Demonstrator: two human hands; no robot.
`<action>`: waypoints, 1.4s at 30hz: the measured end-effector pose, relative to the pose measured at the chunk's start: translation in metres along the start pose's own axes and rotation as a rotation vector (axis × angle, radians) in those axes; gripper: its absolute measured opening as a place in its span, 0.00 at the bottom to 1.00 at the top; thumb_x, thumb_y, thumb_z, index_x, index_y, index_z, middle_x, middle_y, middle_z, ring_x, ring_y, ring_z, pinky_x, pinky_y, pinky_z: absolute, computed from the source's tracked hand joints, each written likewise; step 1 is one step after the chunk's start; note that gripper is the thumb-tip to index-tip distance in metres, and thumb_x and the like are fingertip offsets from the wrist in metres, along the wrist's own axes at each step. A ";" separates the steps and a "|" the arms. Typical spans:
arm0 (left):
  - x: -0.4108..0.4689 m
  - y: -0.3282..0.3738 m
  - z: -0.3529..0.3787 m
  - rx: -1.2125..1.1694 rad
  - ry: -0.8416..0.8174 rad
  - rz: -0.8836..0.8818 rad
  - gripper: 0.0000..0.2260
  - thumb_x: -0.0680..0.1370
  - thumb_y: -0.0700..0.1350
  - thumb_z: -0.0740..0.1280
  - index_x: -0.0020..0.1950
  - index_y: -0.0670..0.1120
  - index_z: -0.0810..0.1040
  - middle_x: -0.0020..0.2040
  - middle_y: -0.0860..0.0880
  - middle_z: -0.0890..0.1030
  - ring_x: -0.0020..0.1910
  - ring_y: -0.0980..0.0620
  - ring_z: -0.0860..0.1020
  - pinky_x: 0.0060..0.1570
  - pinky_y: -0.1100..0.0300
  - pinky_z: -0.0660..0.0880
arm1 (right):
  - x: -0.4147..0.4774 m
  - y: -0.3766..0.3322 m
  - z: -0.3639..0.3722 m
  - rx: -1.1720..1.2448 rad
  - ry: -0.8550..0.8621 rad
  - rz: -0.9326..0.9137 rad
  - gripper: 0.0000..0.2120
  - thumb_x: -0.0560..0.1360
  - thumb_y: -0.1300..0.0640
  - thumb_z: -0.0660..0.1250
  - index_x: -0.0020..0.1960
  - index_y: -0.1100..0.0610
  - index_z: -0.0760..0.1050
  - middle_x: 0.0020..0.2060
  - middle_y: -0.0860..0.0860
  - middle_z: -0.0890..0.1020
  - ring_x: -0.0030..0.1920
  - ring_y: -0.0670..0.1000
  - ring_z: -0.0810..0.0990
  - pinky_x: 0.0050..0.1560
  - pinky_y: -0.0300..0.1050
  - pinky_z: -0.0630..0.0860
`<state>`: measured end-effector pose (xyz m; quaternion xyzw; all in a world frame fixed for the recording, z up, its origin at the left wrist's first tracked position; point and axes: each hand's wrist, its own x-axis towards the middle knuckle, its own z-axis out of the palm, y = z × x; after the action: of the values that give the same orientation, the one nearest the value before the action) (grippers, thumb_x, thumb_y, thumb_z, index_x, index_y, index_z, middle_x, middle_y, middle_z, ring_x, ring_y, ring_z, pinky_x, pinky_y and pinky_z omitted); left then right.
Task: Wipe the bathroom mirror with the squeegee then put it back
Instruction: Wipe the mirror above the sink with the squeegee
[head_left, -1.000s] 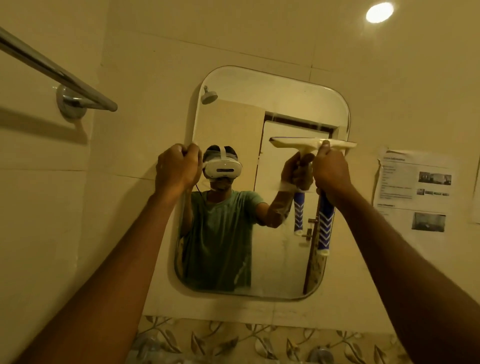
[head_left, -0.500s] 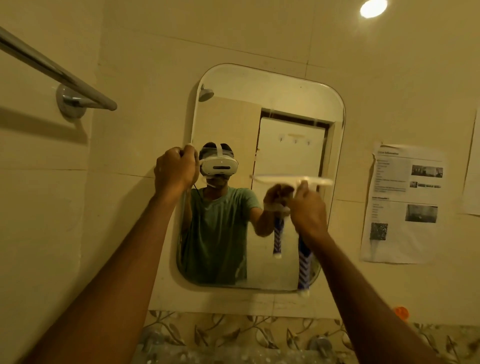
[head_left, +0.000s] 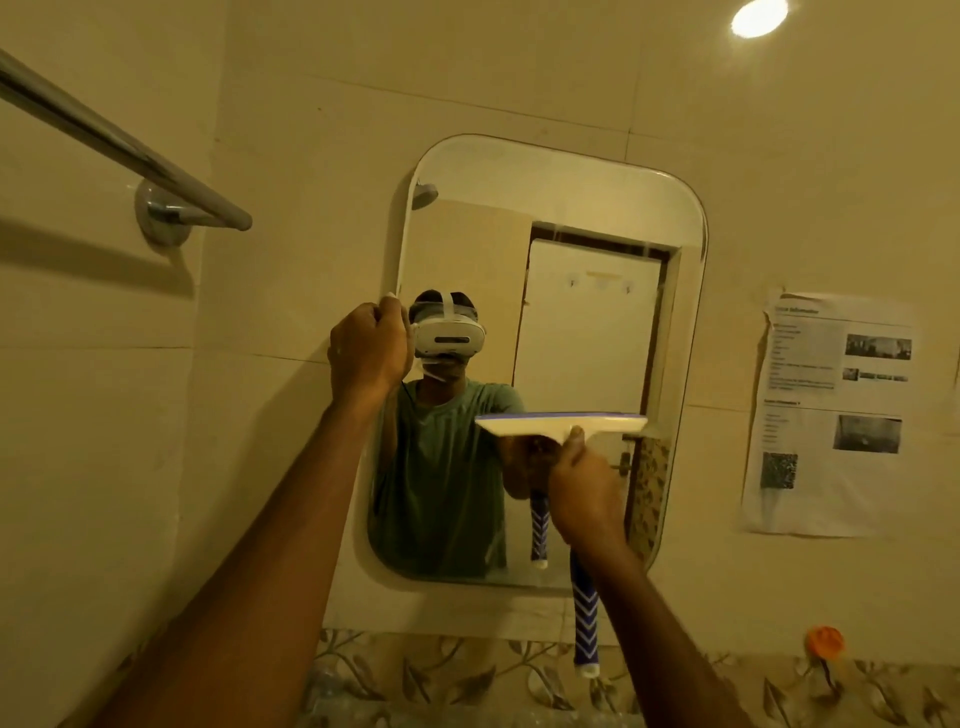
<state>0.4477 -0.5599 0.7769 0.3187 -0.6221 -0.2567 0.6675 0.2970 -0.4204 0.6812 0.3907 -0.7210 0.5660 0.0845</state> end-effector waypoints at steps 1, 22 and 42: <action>-0.001 0.000 -0.001 -0.003 -0.001 0.000 0.17 0.82 0.51 0.54 0.42 0.45 0.76 0.34 0.53 0.74 0.34 0.59 0.70 0.32 0.62 0.65 | -0.001 -0.001 0.000 -0.011 0.005 -0.002 0.24 0.84 0.46 0.45 0.42 0.54 0.75 0.32 0.50 0.79 0.31 0.46 0.77 0.29 0.38 0.67; -0.020 -0.022 -0.003 -0.015 -0.012 -0.036 0.13 0.82 0.49 0.56 0.44 0.46 0.76 0.34 0.56 0.72 0.34 0.61 0.70 0.33 0.65 0.65 | -0.012 0.021 -0.003 -0.001 0.055 0.104 0.23 0.84 0.46 0.46 0.37 0.53 0.69 0.28 0.50 0.74 0.27 0.47 0.73 0.26 0.39 0.68; -0.043 -0.049 -0.010 -0.086 -0.066 -0.100 0.11 0.81 0.51 0.59 0.45 0.48 0.77 0.35 0.55 0.75 0.35 0.60 0.72 0.39 0.59 0.71 | -0.025 0.044 -0.001 -0.082 0.054 0.047 0.23 0.84 0.48 0.46 0.38 0.53 0.71 0.28 0.49 0.74 0.27 0.46 0.72 0.26 0.38 0.64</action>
<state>0.4561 -0.5596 0.7111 0.3118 -0.6156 -0.3265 0.6459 0.2845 -0.4052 0.6344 0.3544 -0.7498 0.5484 0.1067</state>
